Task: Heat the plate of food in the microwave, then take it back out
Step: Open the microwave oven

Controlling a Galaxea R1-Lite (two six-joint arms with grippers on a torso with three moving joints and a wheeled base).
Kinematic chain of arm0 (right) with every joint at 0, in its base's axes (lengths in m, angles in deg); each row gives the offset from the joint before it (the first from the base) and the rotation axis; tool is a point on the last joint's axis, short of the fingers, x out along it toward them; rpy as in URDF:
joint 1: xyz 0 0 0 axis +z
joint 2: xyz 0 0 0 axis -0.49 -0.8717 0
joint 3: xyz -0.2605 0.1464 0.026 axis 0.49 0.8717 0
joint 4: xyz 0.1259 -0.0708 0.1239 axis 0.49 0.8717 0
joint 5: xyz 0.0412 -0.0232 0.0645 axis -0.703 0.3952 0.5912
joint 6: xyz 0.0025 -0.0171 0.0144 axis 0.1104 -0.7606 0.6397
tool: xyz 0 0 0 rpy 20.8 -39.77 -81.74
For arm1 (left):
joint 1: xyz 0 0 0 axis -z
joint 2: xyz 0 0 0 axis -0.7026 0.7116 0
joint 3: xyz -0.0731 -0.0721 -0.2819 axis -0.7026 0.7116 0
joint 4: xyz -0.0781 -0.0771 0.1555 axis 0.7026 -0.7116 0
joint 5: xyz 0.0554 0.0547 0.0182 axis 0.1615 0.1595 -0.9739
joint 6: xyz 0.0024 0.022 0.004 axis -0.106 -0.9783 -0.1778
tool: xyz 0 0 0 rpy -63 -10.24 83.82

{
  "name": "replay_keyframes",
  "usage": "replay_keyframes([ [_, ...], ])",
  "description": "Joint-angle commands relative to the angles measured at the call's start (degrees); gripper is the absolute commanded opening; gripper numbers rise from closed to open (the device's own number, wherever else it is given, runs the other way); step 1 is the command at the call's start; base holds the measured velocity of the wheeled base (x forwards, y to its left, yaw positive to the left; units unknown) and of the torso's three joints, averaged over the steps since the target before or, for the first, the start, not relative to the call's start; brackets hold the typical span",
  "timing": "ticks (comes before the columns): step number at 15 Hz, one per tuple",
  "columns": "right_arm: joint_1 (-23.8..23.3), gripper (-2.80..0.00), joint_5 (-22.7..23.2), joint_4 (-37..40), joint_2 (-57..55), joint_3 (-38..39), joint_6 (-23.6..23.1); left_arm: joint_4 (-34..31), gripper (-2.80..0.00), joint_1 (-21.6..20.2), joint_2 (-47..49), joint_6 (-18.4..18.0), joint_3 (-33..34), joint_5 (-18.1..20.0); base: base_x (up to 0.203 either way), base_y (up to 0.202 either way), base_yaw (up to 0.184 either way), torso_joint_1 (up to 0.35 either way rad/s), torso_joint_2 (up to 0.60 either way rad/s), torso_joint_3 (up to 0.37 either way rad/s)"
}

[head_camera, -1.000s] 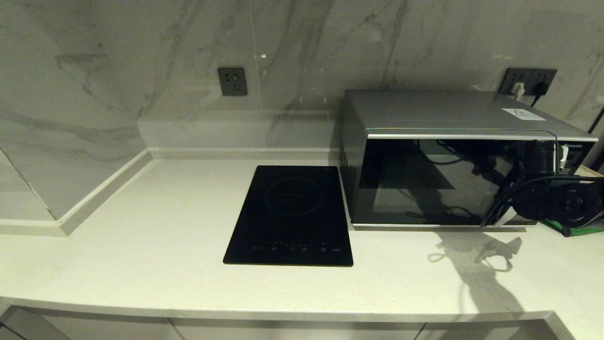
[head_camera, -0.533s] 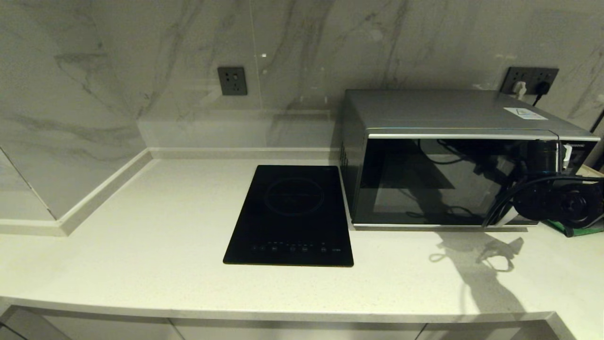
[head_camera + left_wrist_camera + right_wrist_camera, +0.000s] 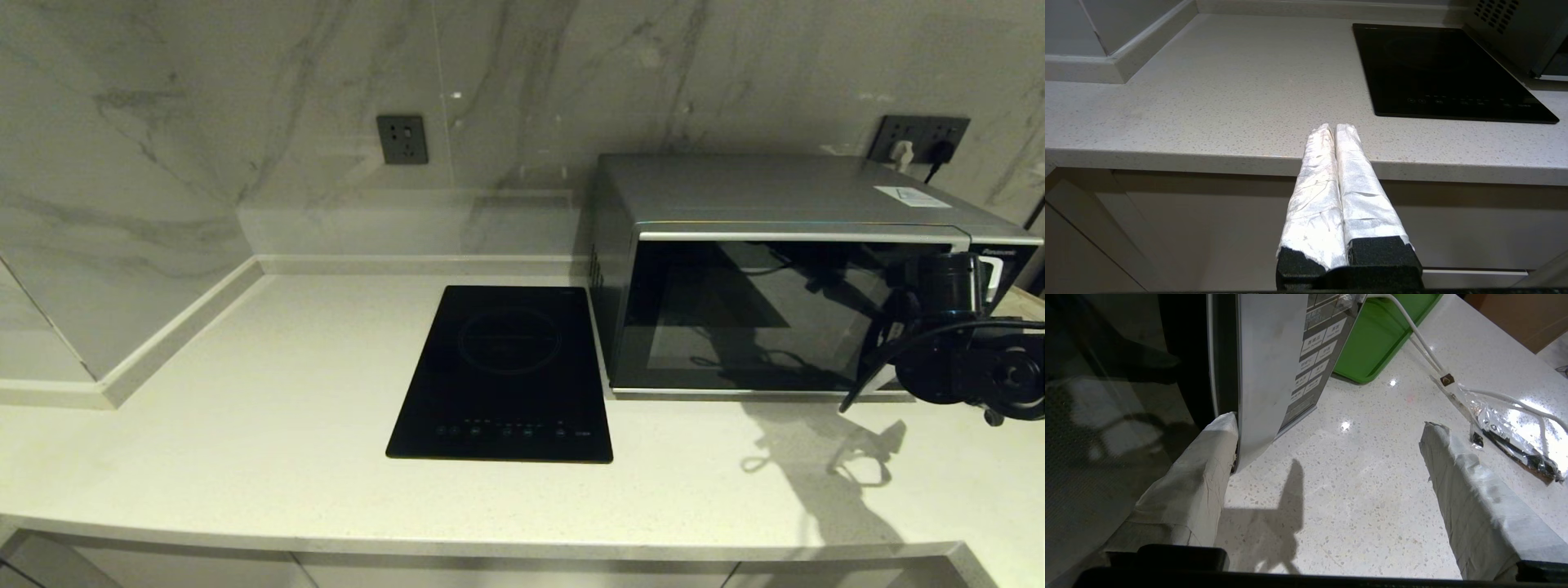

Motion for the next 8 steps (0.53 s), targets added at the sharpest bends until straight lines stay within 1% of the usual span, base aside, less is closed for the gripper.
replay_keyframes([
  [1,0.55,0.00,-0.82,0.16,0.56,0.57,0.31,0.01,-2.80,-0.02,0.00,0.05,0.01,-0.02,0.000,0.000,0.000,0.000,0.00,0.000],
  [3,0.66,0.00,-0.86,0.17,0.56,1.99,0.57,0.01,-2.80,-0.02,0.00,0.05,0.01,-0.02,0.000,0.000,0.000,0.000,0.00,0.000],
  [8,0.66,0.00,-0.37,0.16,-1.00,-0.35,0.66,0.01,-2.80,-0.02,0.00,0.05,0.01,-0.02,0.000,0.000,0.000,0.000,0.00,0.000],
])
